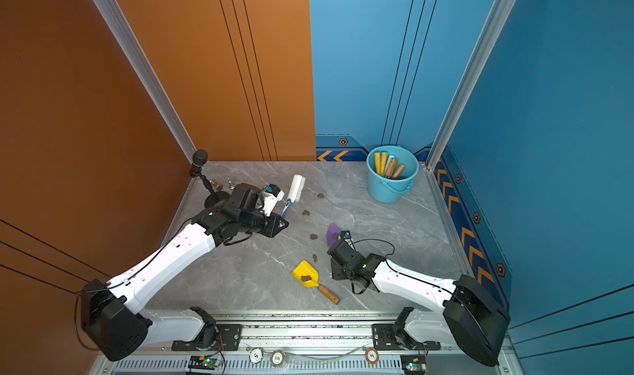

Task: Brush the soil off the hand trowel and place it into the bucket
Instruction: Adjust the hand trowel at the center of the board, then pick up the hand trowel from the center of the board.

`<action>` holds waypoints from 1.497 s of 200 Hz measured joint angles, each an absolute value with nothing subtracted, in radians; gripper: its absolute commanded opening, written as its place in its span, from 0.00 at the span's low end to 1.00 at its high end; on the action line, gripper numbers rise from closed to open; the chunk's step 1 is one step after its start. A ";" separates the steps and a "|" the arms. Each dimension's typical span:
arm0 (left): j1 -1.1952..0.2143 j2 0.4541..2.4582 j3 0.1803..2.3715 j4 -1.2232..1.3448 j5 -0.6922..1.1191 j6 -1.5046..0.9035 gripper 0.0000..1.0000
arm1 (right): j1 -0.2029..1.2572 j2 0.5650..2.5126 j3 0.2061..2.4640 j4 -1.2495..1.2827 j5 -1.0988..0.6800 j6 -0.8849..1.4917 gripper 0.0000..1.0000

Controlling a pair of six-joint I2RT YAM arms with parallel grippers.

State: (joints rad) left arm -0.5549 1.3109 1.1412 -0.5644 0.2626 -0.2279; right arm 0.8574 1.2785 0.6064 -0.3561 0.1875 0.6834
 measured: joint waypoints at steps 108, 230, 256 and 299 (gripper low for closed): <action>-0.576 1.311 1.124 -0.564 0.220 -0.237 0.00 | 0.527 1.400 0.620 -0.359 0.218 0.721 0.62; -0.586 1.289 1.124 -0.564 0.103 -0.260 0.00 | 0.336 1.850 1.181 -0.321 0.108 0.698 0.99; -0.586 1.292 1.130 -0.563 0.103 -0.259 0.00 | 0.368 1.733 1.152 -0.323 0.095 0.733 0.99; -0.583 1.311 1.154 -0.519 0.104 -0.275 0.00 | 0.533 1.534 1.147 -0.324 0.052 0.841 0.99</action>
